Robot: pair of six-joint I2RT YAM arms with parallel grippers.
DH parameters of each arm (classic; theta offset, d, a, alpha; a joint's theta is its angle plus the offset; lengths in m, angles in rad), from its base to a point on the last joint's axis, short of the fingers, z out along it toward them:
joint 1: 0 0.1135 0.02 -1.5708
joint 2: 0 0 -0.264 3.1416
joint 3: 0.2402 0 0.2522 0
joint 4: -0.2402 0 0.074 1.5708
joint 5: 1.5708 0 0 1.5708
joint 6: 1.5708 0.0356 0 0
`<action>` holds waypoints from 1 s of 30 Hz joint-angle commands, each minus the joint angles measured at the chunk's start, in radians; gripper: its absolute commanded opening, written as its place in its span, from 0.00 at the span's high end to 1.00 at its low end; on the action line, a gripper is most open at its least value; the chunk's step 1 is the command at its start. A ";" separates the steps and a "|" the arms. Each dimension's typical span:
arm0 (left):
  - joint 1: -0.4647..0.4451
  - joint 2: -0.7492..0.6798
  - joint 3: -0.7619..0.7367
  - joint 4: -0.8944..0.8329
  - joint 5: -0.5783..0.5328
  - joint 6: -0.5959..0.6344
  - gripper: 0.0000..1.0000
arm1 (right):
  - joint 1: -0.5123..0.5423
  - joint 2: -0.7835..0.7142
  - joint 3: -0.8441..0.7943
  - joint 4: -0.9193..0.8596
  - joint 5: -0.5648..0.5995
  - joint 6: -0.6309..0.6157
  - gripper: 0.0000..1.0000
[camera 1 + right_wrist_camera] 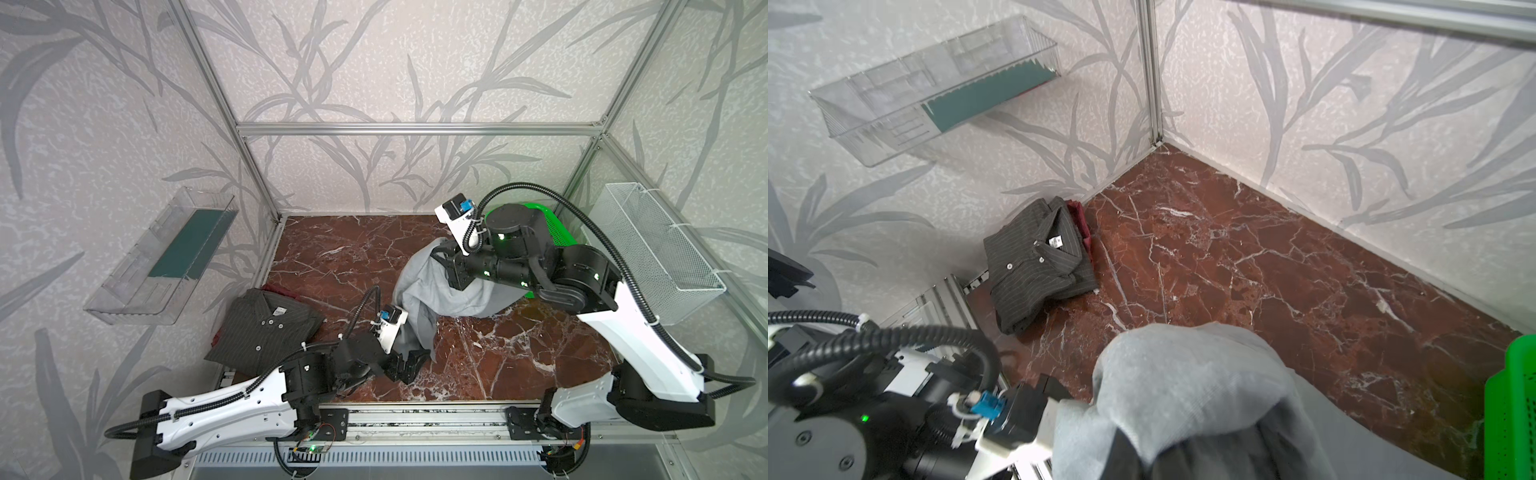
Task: Fold and stack the long sleeve shirts
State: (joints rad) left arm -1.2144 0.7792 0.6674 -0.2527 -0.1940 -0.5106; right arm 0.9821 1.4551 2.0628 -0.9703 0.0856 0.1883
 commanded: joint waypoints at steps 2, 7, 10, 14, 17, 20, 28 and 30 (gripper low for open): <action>-0.002 0.035 0.061 0.012 -0.224 0.075 0.01 | -0.005 0.038 0.167 -0.104 0.011 -0.039 1.00; -0.001 0.020 0.068 -0.023 -0.446 0.024 0.01 | -0.004 0.070 0.263 -0.150 0.005 -0.034 1.00; 0.001 0.032 0.083 -0.026 -0.548 0.013 0.07 | -0.004 0.066 0.276 -0.143 0.005 -0.025 1.00; 0.001 0.077 0.119 0.007 -0.556 0.041 0.16 | -0.003 0.065 0.281 -0.137 -0.010 -0.015 1.00; 0.001 0.111 0.142 0.013 -0.539 0.043 0.23 | -0.005 0.062 0.285 -0.140 -0.001 -0.015 1.00; 0.004 0.118 0.135 0.030 -0.527 0.041 0.27 | -0.005 0.048 0.286 -0.137 0.005 -0.018 1.00; 0.038 0.121 0.094 0.167 -0.405 0.065 0.39 | -0.005 0.033 0.276 -0.136 -0.020 -0.014 1.00; 0.038 0.128 0.093 0.187 -0.380 0.076 0.44 | -0.004 0.030 0.271 -0.134 -0.025 -0.013 1.00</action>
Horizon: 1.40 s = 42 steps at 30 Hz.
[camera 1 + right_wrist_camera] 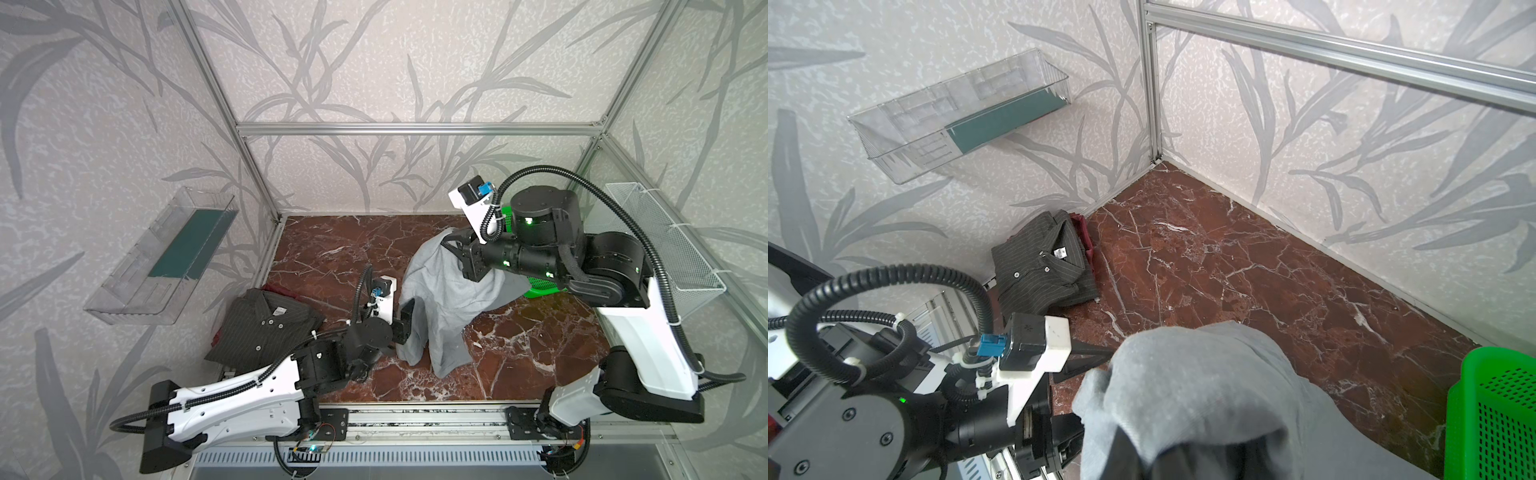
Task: Fold and stack the long sleeve shirts
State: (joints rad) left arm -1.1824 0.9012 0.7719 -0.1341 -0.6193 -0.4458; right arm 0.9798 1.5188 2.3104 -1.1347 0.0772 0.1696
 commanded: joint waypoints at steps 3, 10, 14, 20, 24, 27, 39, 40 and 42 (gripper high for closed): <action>0.022 0.011 -0.019 0.121 0.083 0.023 0.56 | -0.003 -0.046 0.008 0.039 -0.004 0.005 1.00; 0.104 -0.069 0.029 -0.016 0.095 0.023 1.00 | -0.009 -0.084 -0.015 0.046 0.133 -0.037 1.00; 0.188 -0.117 0.119 -0.173 0.144 0.054 1.00 | -0.090 -0.096 -0.025 0.034 0.121 -0.031 1.00; 0.317 -0.047 0.393 -0.433 0.279 0.159 1.00 | -0.219 -0.116 -0.068 0.030 0.147 -0.005 1.00; 0.347 0.072 0.635 -0.670 0.298 0.276 1.00 | -0.329 -0.132 -0.156 0.046 0.129 0.016 1.00; 0.382 0.167 0.753 -0.843 0.429 0.292 1.00 | -0.412 -0.125 -0.225 0.053 0.085 0.043 1.00; 0.489 0.197 0.409 -0.751 0.812 0.090 1.00 | -0.600 -0.126 -0.694 0.260 -0.178 0.188 0.98; 0.498 0.200 0.388 -0.726 0.828 0.069 1.00 | -0.599 -0.129 -0.713 0.270 -0.189 0.193 0.89; 0.513 0.223 0.362 -0.693 0.867 0.039 1.00 | -0.597 -0.157 -0.765 0.299 -0.213 0.223 0.69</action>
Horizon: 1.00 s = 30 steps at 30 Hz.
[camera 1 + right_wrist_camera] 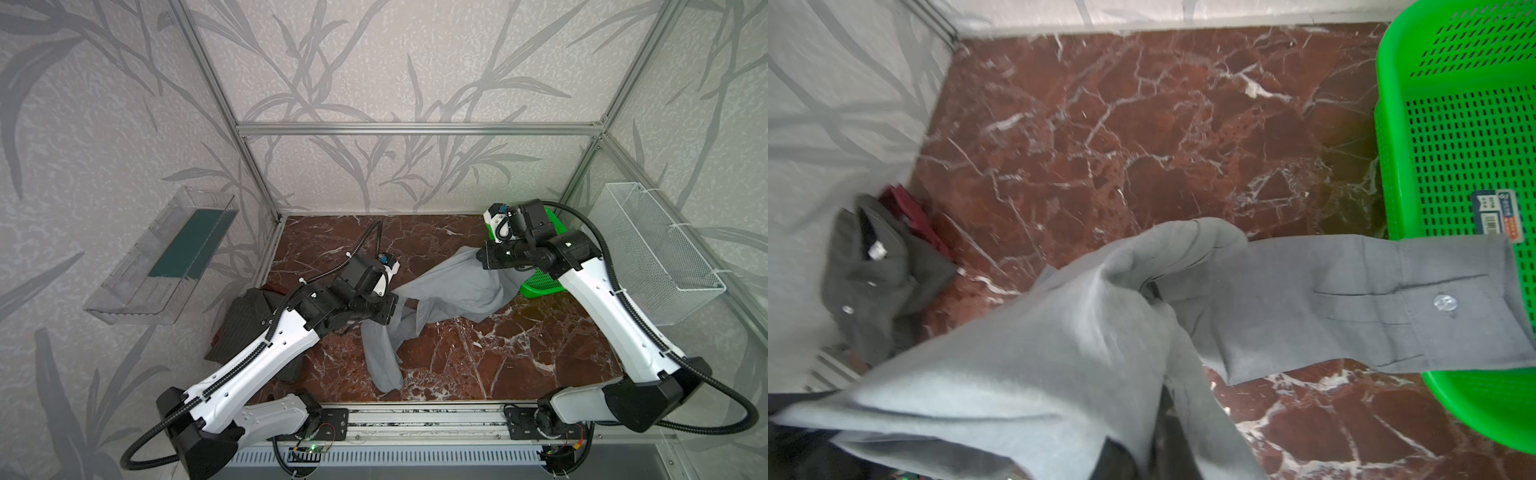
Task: Fold and stack the long sleeve shirts
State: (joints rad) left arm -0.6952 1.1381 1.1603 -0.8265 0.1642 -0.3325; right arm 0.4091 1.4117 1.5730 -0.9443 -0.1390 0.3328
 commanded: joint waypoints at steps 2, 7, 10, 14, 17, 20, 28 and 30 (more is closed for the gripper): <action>0.040 0.017 -0.024 0.007 0.128 -0.080 1.00 | -0.011 -0.101 -0.084 0.142 -0.007 0.095 0.56; 0.106 0.073 0.000 0.004 0.235 -0.087 1.00 | 0.233 -0.223 -0.178 0.156 0.160 0.152 0.43; 0.162 0.112 0.014 0.002 0.312 -0.115 1.00 | 0.391 -0.301 -0.247 0.177 0.281 0.219 0.40; 0.198 0.133 0.024 0.035 0.396 -0.173 1.00 | 0.603 -0.328 -0.447 0.336 0.272 0.371 0.39; 0.218 0.138 0.029 0.050 0.437 -0.212 1.00 | 0.737 -0.316 -0.568 0.443 0.347 0.431 0.41; 0.227 0.158 0.048 0.035 0.459 -0.236 1.00 | 0.795 -0.307 -0.687 0.650 0.309 0.472 0.46; 0.240 0.149 0.082 -0.036 0.406 -0.199 1.00 | 0.879 -0.212 -0.792 0.587 0.530 0.573 0.39; 0.245 0.146 0.066 -0.027 0.409 -0.199 1.00 | 0.878 -0.189 -0.808 0.628 0.532 0.539 0.35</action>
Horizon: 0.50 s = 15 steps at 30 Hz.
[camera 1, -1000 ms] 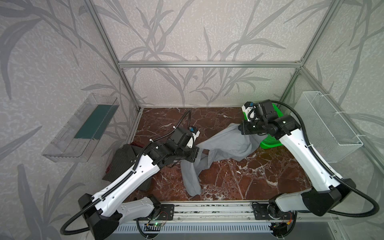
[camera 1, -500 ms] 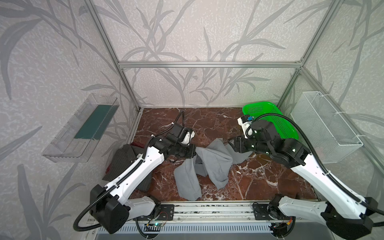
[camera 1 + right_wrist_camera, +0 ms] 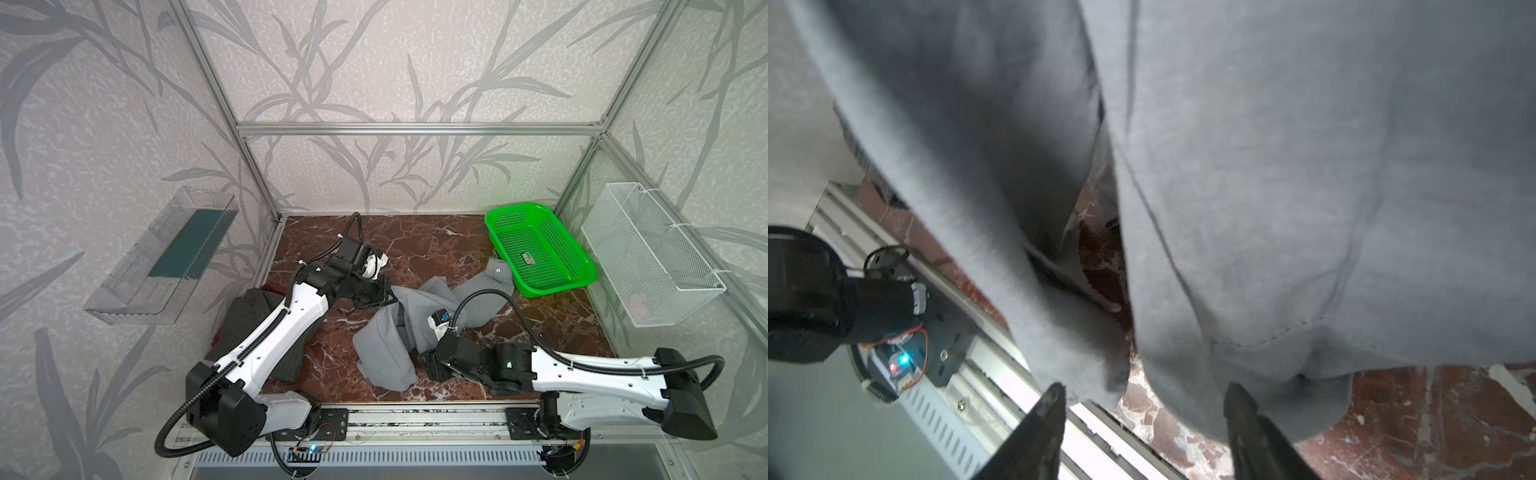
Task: Fold and stack the long sleeve shirts
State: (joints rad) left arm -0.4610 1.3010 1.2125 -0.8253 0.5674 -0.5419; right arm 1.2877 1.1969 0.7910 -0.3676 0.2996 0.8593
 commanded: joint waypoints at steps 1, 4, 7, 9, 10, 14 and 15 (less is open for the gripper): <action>0.012 -0.019 0.004 -0.020 0.010 0.005 1.00 | -0.001 0.051 -0.025 0.064 0.080 0.019 0.33; 0.014 -0.014 -0.012 -0.015 0.012 0.006 1.00 | -0.001 0.137 -0.002 0.079 0.068 0.027 0.30; 0.022 -0.007 -0.013 -0.026 0.001 0.019 1.00 | -0.008 0.220 0.017 0.076 0.100 0.020 0.36; 0.029 -0.001 -0.008 -0.043 -0.001 0.036 1.00 | -0.025 0.246 0.019 0.078 0.107 0.009 0.47; 0.031 0.001 -0.004 -0.053 -0.007 0.045 1.00 | -0.034 0.254 0.018 0.077 0.105 0.008 0.53; 0.046 0.016 0.002 -0.097 -0.034 0.101 1.00 | -0.117 0.240 0.019 0.028 0.071 -0.018 0.95; 0.051 0.021 0.004 -0.110 -0.044 0.119 1.00 | -0.136 0.209 0.025 -0.003 0.073 -0.032 1.00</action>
State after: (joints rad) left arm -0.4259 1.3094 1.2068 -0.8742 0.5522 -0.4911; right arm 1.2003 1.4563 0.7845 -0.3023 0.3573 0.8566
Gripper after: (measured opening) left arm 0.048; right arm 0.046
